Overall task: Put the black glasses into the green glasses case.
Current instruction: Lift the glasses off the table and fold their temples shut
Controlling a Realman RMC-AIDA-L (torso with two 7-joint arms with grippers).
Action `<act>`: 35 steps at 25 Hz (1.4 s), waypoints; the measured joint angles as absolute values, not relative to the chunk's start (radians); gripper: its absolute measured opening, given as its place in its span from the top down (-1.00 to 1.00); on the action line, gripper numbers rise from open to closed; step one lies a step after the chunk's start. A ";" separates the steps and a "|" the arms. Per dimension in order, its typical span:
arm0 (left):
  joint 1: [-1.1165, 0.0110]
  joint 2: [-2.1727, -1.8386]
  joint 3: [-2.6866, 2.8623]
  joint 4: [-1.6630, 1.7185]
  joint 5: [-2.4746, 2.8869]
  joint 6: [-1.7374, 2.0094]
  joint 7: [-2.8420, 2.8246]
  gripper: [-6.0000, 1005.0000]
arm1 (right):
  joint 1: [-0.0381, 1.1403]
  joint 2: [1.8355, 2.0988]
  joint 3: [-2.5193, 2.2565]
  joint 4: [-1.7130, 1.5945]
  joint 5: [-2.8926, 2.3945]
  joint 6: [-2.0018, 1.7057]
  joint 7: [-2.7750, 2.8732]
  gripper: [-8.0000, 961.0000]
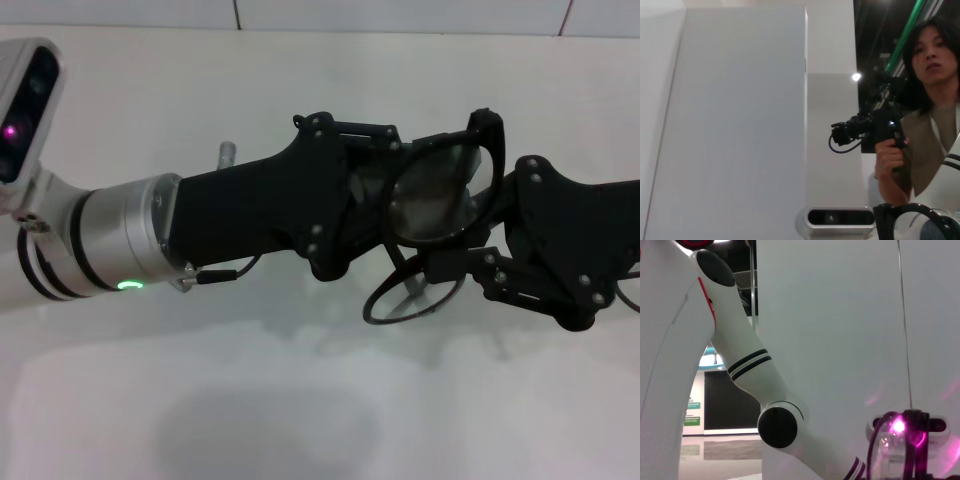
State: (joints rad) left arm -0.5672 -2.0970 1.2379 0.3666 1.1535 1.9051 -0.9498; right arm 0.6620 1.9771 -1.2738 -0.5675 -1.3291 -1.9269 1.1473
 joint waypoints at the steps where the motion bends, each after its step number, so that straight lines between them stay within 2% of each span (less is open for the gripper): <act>1: -0.564 -2.097 1.236 0.366 1.150 1.903 -0.947 0.67 | 0.663 1.977 -1.274 -0.568 -1.329 -1.926 1.147 0.80; 9: -0.510 -2.093 1.230 0.359 1.019 1.833 -0.915 0.67 | 0.657 1.973 -1.273 -0.570 -1.324 -1.924 1.120 0.80; 10: -0.452 -2.089 1.229 0.360 0.897 1.777 -0.907 0.67 | 0.653 1.973 -1.273 -0.572 -1.322 -1.933 1.109 0.79; 17: -0.384 -2.087 1.229 0.348 0.736 1.693 -0.925 0.67 | 0.653 1.973 -1.273 -0.590 -1.324 -2.066 1.012 0.79; 28: -0.553 -2.098 1.244 0.275 0.985 1.716 -1.018 0.67 | 0.695 1.973 -1.220 -0.609 -1.339 -2.037 0.957 0.79; 35: -0.576 -2.099 1.252 0.281 0.978 1.793 -1.022 0.67 | 0.728 1.970 -1.220 -0.544 -1.354 -1.958 0.944 0.79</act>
State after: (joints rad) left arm -0.5756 -2.0991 1.2518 0.2806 0.9776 1.7931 -1.0218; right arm 0.7283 1.9698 -1.2195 -0.5441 -1.3543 -1.9580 0.9439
